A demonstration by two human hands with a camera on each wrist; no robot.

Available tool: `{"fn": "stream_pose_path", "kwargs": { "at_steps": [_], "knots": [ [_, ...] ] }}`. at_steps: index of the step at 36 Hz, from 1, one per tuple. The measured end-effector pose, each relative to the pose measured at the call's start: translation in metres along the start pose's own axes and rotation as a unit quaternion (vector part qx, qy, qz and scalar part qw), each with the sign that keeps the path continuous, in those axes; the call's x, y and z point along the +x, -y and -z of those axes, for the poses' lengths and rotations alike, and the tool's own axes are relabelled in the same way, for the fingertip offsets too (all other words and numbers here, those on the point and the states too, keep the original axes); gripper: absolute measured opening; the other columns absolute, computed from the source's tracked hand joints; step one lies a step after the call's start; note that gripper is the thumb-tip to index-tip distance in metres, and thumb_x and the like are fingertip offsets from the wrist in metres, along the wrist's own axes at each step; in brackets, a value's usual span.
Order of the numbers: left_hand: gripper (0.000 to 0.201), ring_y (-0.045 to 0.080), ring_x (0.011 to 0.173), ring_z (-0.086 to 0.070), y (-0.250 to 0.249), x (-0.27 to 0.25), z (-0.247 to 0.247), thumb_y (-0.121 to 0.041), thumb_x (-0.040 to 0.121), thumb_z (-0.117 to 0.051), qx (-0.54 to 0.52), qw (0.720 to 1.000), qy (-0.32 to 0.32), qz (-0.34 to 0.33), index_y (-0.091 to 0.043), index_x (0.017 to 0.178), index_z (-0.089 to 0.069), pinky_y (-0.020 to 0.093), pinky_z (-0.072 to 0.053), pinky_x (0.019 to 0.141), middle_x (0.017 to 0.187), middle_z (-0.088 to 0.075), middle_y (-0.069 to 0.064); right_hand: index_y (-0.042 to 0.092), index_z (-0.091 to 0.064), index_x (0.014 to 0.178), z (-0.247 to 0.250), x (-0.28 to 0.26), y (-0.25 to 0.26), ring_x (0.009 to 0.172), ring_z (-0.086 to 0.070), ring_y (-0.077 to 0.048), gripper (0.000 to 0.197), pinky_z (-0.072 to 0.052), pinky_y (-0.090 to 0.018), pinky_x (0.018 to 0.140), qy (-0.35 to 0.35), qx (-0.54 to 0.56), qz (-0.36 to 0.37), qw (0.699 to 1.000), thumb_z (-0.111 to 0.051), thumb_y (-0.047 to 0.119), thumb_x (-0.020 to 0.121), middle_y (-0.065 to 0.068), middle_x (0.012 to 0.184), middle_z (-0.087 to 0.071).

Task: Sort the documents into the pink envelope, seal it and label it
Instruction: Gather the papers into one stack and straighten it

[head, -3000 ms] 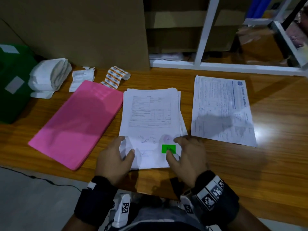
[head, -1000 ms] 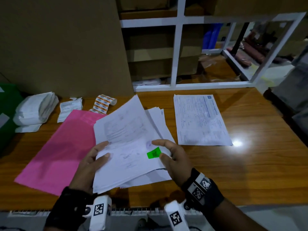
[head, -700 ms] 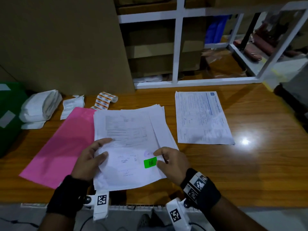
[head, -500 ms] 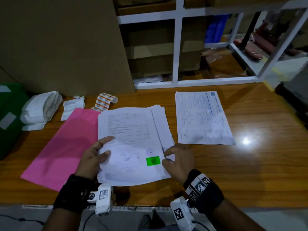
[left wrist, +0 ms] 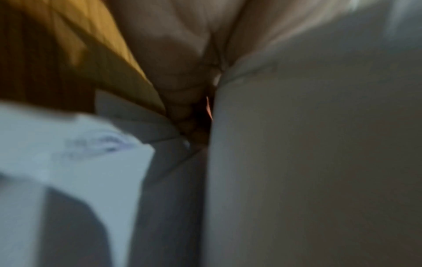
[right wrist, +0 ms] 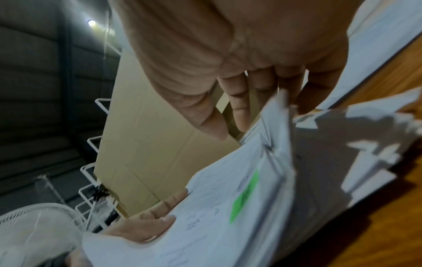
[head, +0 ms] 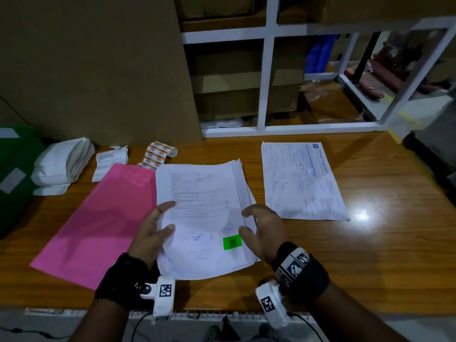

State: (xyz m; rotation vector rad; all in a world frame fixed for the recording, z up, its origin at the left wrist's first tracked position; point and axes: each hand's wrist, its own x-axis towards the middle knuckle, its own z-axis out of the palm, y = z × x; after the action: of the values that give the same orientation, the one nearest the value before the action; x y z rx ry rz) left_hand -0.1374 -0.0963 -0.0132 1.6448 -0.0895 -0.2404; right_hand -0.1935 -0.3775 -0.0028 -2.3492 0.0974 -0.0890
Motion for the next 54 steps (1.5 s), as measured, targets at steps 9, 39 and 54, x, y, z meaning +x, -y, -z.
{"fn": "stream_pose_path", "kwargs": {
  "at_steps": [9,39,54],
  "knots": [
    [0.057,0.007,0.143,-0.039,0.007,-0.007,-0.004,-0.015,0.091,-0.058,0.130,0.990,-0.001,-0.061,-0.026,0.146,-0.045,0.045,-0.032,0.120,0.151,-0.046,-0.014,0.010,-0.039,0.146,-0.016,0.001,0.012,0.133,-0.043,-0.026,0.063,-0.039,-0.034,0.110,0.059,-0.088,-0.004,0.994,-0.059,0.032,0.090,-0.007,0.141,-0.050],
    [0.107,0.005,0.121,-0.059,0.025,-0.015,0.015,-0.024,0.083,-0.080,-0.082,0.991,-0.108,0.010,-0.039,0.157,-0.004,0.034,-0.052,0.090,0.138,-0.055,-0.013,0.030,-0.049,0.135,-0.021,0.041,0.023,0.116,-0.059,-0.011,0.047,-0.049,-0.040,0.100,0.118,0.147,-0.020,0.982,-0.059,0.034,0.089,0.010,0.128,-0.062],
    [0.048,0.039,0.127,-0.058,-0.030,0.005,0.024,-0.006,0.096,-0.050,-0.251,0.968,-0.017,0.013,-0.007,0.144,-0.048,0.056,-0.046,0.106,0.140,-0.058,0.020,0.011,-0.054,0.134,0.000,0.043,0.008,0.118,-0.064,-0.016,0.052,-0.055,-0.029,0.092,0.128,0.359,0.010,0.924,-0.070,0.012,0.084,0.001,0.126,-0.068]
  ]
}}
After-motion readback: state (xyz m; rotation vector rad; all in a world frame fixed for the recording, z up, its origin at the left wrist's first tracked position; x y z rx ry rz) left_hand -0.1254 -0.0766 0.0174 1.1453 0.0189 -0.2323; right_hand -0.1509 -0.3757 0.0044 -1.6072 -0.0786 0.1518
